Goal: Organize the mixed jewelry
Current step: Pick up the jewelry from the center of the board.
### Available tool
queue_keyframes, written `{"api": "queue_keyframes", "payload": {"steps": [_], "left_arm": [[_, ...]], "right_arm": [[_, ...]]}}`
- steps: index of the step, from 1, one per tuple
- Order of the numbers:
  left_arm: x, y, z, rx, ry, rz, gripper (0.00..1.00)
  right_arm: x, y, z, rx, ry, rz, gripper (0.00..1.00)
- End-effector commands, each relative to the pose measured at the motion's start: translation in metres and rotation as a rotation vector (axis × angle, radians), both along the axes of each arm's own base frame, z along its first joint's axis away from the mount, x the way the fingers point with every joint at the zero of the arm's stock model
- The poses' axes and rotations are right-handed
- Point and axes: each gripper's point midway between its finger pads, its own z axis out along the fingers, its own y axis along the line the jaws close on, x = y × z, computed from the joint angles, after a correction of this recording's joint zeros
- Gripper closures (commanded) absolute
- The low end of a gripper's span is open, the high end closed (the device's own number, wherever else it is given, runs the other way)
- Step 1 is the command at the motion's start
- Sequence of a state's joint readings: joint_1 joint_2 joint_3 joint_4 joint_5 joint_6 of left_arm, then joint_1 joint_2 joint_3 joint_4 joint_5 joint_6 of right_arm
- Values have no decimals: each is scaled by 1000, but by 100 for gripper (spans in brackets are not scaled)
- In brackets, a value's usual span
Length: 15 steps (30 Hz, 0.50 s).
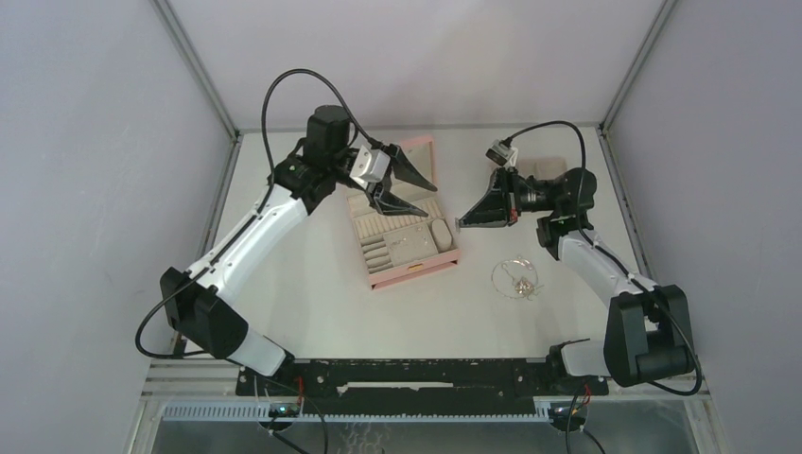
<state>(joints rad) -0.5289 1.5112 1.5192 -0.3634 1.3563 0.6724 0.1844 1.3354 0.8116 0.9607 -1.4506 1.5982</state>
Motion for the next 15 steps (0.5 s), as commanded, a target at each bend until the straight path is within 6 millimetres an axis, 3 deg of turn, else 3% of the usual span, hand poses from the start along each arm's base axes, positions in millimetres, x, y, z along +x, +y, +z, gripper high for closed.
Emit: {"api": "queue_keyframes", "payload": {"steps": [1, 15], "left_arm": [[-31, 2, 31, -70, -29, -145, 45], [-38, -13, 16, -14, 115, -188, 48]], "right_arm": [[-12, 2, 15, 6, -101, 34, 100], [-23, 14, 23, -1, -151, 137, 100]]}}
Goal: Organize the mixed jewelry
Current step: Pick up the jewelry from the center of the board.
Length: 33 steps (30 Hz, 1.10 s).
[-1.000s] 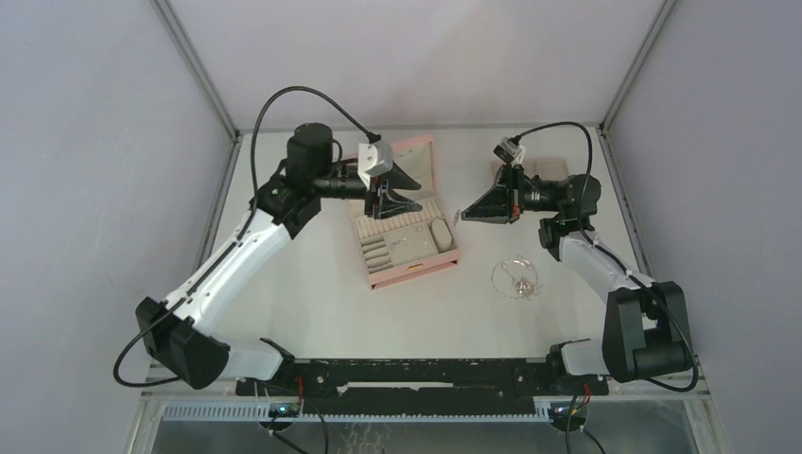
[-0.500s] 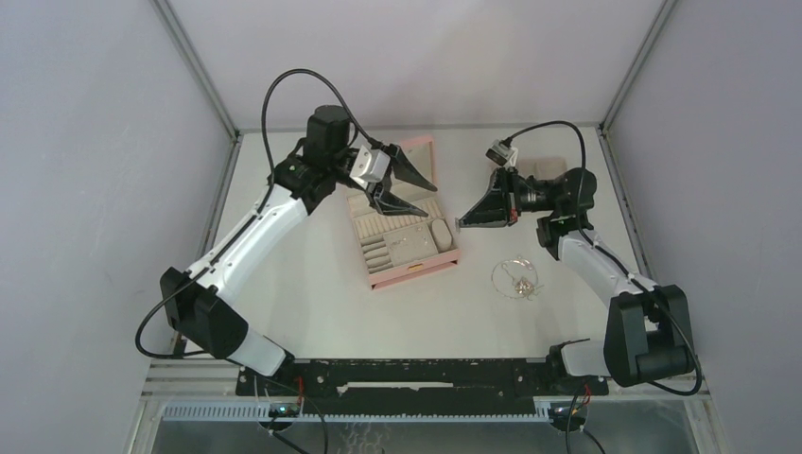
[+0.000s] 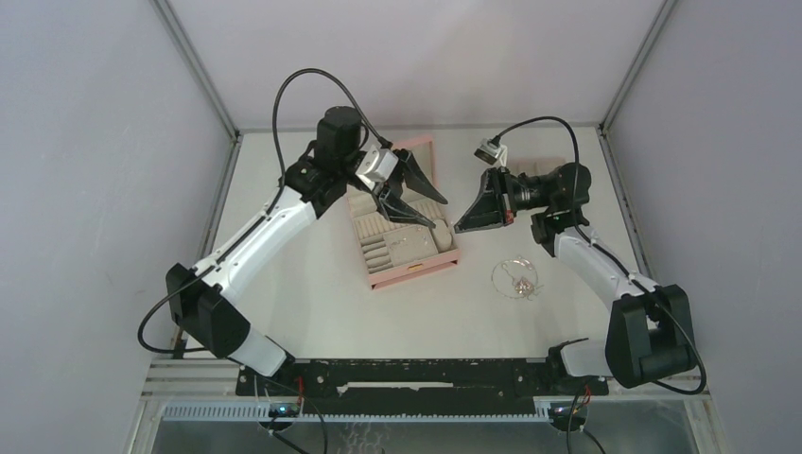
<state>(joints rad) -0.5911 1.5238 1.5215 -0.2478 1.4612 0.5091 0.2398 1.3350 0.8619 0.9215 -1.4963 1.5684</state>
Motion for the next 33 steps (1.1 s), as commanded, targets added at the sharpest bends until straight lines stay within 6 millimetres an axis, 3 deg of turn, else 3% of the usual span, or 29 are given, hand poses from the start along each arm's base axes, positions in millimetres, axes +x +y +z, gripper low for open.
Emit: {"api": "queue_keyframes", "payload": {"steps": [1, 8, 15, 21, 33], "left_arm": [[-3, -1, 4, 8, 42, -36, 48], [-7, 1, 1, 25, 77, -49, 48], [-15, 6, 3, 27, 94, -92, 50], [-19, 9, -6, 44, 129, -112, 53], [-20, 9, -6, 48, 132, -101, 54]], "right_arm": [[-9, 6, 17, 17, -115, 55, 100], [-15, 13, 22, 16, -142, 112, 100], [-11, 16, 26, 20, -165, 122, 100], [-7, 17, 33, 22, -189, 129, 100], [-10, 23, 30, 19, -183, 163, 100]]}}
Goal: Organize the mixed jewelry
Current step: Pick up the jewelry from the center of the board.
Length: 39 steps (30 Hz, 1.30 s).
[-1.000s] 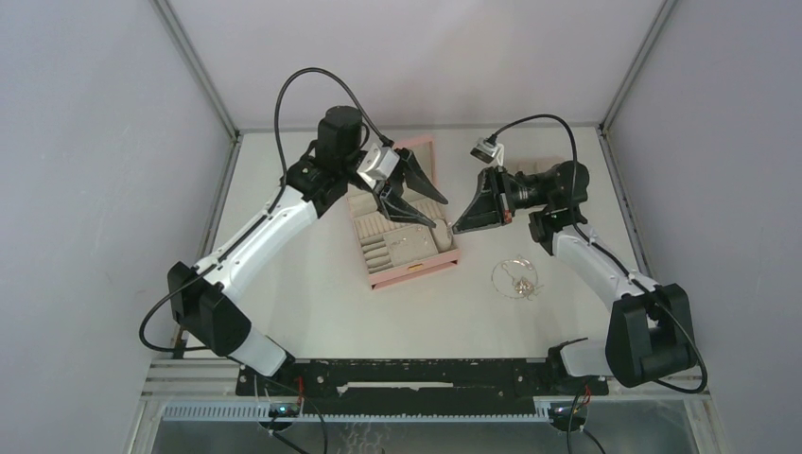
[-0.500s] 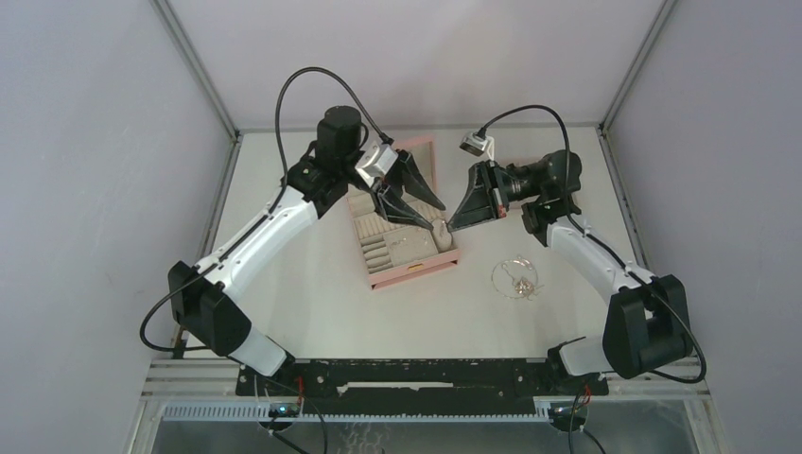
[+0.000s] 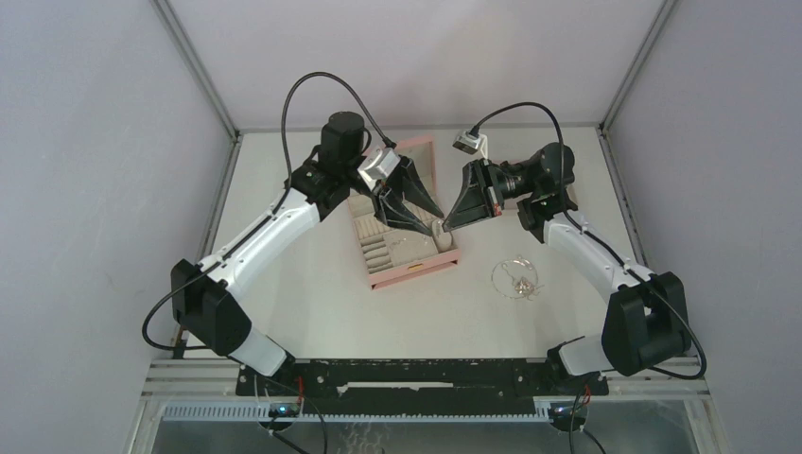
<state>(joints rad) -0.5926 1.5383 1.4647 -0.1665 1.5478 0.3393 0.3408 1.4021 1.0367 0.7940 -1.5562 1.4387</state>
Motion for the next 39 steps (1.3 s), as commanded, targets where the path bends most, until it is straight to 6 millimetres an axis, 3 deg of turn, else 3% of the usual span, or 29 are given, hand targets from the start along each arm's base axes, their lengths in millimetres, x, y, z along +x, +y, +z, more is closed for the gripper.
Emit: {"api": "queue_keyframes", "payload": {"steps": [1, 24, 39], "left_arm": [[-7, 5, 9, -17, -16, -18, 55], [-9, 6, 8, -13, -6, -30, 77], [-9, 5, 7, -11, -3, -32, 80]], "right_arm": [[-1, 2, 10, 22, -68, 13, 100], [-3, 4, 11, 24, -70, 17, 100], [-2, 4, 10, 24, -69, 16, 100]]}}
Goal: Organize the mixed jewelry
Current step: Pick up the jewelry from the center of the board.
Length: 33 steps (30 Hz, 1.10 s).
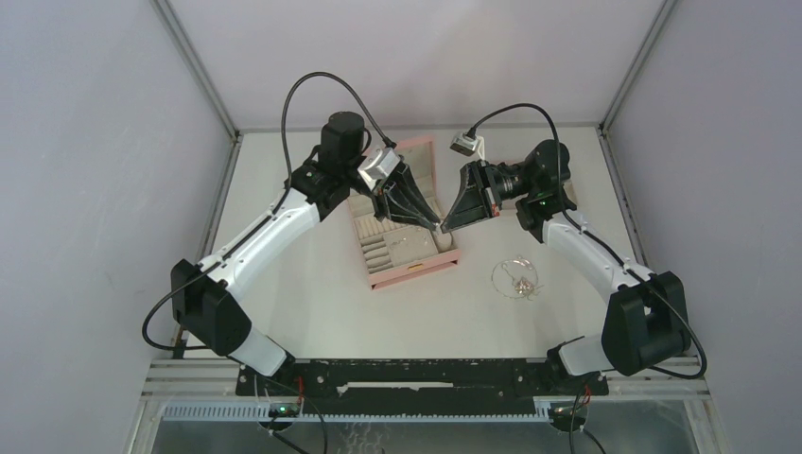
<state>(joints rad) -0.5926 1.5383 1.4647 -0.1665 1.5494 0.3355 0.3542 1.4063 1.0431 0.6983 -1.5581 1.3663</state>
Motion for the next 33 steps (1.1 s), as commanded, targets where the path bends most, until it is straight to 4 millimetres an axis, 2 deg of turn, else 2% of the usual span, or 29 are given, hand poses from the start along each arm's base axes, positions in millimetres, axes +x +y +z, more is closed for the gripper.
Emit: {"api": "queue_keyframes", "payload": {"steps": [1, 23, 27, 33], "left_arm": [[-8, 5, 7, -14, -8, -30, 80], [-7, 4, 9, -15, -10, -29, 77], [-8, 4, 11, -17, -12, -31, 77], [-8, 4, 10, -14, -8, -31, 85]], "right_arm": [[-1, 1, 15, 32, -85, 2, 100], [1, 2, 14, 29, -83, 10, 100], [1, 2, 14, 29, -84, 11, 100], [1, 2, 14, 28, -82, 11, 100]]}}
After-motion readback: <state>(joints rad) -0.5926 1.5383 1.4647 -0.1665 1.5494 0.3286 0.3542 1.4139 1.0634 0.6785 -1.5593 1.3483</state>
